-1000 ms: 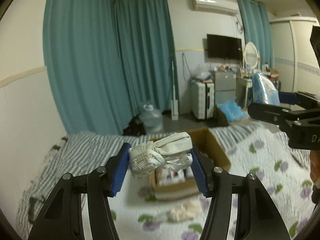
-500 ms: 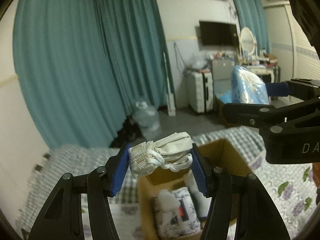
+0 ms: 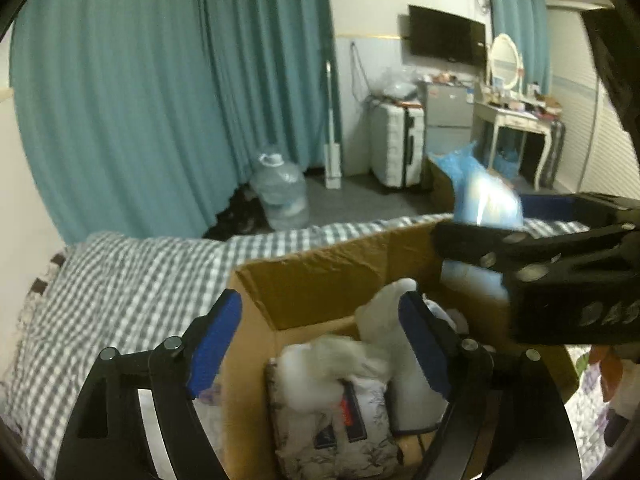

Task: Organize soft objects
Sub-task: 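Carry both items into the cardboard box and open both tools, then move both tools back to the last items on the quilt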

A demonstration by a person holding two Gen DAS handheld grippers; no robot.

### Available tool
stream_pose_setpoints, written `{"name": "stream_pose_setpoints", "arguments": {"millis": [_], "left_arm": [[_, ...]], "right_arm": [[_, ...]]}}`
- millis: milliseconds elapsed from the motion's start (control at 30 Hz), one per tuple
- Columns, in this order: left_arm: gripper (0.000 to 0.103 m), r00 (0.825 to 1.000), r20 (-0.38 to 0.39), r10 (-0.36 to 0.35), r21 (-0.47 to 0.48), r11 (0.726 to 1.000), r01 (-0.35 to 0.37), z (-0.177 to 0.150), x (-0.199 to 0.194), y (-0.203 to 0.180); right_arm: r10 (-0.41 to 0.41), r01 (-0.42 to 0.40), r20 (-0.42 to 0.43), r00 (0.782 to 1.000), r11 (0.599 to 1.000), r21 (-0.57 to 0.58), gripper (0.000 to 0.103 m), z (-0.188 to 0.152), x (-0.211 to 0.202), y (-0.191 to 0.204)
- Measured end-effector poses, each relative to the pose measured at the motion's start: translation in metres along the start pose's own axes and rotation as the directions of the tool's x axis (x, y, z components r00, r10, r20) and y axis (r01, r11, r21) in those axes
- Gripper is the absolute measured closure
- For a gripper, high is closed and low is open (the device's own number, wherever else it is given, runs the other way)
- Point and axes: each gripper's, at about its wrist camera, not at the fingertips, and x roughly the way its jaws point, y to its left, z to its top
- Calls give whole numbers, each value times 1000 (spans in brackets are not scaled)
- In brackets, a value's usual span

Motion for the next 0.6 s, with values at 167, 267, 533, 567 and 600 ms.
{"name": "stream_pose_setpoints", "arguments": {"millis": [167, 267, 533, 567, 600], "left_arm": [[21, 1000, 13, 23, -6, 1000, -23, 11, -23, 2], [21, 998, 51, 42, -4, 999, -42, 23, -59, 1], [17, 967, 234, 104, 25, 993, -113, 46, -195, 9], [11, 958, 261, 121, 16, 991, -130, 48, -212, 10], [10, 946, 295, 134, 0, 990, -141, 50, -236, 12]], "right_arm": [[-17, 15, 41, 999, 999, 36, 1, 12, -37, -5], [-35, 33, 74, 997, 999, 28, 1, 22, -74, -3], [-83, 97, 237, 968, 994, -45, 1, 49, -236, 23], [-87, 107, 253, 963, 992, -64, 1, 50, -255, 27], [-96, 121, 271, 958, 990, -77, 1, 51, -274, 32]]}}
